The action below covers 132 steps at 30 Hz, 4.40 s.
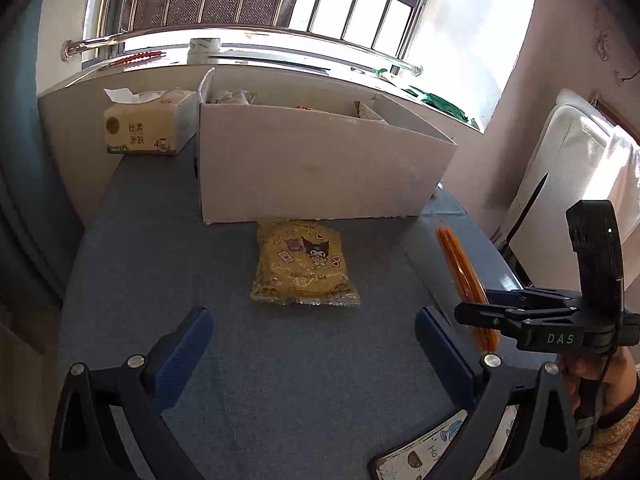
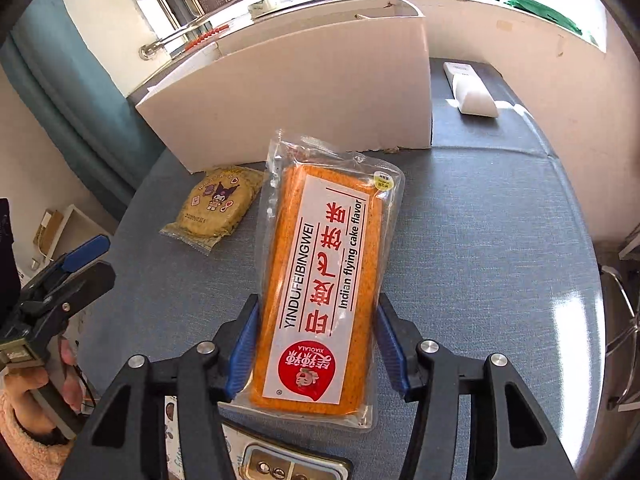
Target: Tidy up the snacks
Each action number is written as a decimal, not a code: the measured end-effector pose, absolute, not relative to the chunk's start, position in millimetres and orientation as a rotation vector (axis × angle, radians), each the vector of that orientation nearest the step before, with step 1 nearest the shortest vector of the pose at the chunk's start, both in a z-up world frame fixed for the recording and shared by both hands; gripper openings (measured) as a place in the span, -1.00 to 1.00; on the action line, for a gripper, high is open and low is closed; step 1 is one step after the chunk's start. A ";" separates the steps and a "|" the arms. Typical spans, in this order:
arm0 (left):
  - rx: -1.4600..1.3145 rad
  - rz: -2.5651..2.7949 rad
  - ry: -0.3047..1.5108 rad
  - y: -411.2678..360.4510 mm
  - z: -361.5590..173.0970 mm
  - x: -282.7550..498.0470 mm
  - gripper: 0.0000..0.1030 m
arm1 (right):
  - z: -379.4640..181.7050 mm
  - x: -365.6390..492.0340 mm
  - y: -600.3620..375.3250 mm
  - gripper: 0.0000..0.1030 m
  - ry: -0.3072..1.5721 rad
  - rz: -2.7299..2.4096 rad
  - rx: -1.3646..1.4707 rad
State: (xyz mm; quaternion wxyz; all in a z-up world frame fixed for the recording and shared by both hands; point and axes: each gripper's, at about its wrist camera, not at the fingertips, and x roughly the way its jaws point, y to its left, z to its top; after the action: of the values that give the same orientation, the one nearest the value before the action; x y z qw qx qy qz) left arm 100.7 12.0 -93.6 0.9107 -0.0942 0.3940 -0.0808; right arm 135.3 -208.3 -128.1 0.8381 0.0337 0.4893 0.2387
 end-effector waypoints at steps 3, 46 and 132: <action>-0.139 -0.138 0.857 -1.2 -101.5 130.8 1.00 | -121.2 126.6 -230.2 0.15 1.011 0.506 0.122; -0.234 -0.222 0.538 49.9 21.1 268.3 0.49 | 1.3 310.6 -155.3 0.15 0.809 0.613 0.093; -0.122 -0.018 0.604 -13.7 14.0 -4.1 1.00 | -2.2 37.1 -190.3 1.00 0.623 0.523 -0.019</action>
State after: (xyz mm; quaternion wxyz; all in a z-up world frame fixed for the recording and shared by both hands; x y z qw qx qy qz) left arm -4.1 -13.7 14.0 0.9529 -0.0598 0.2974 -0.0090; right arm 37.1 -190.3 -2.2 0.9184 -0.0092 0.3030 0.2545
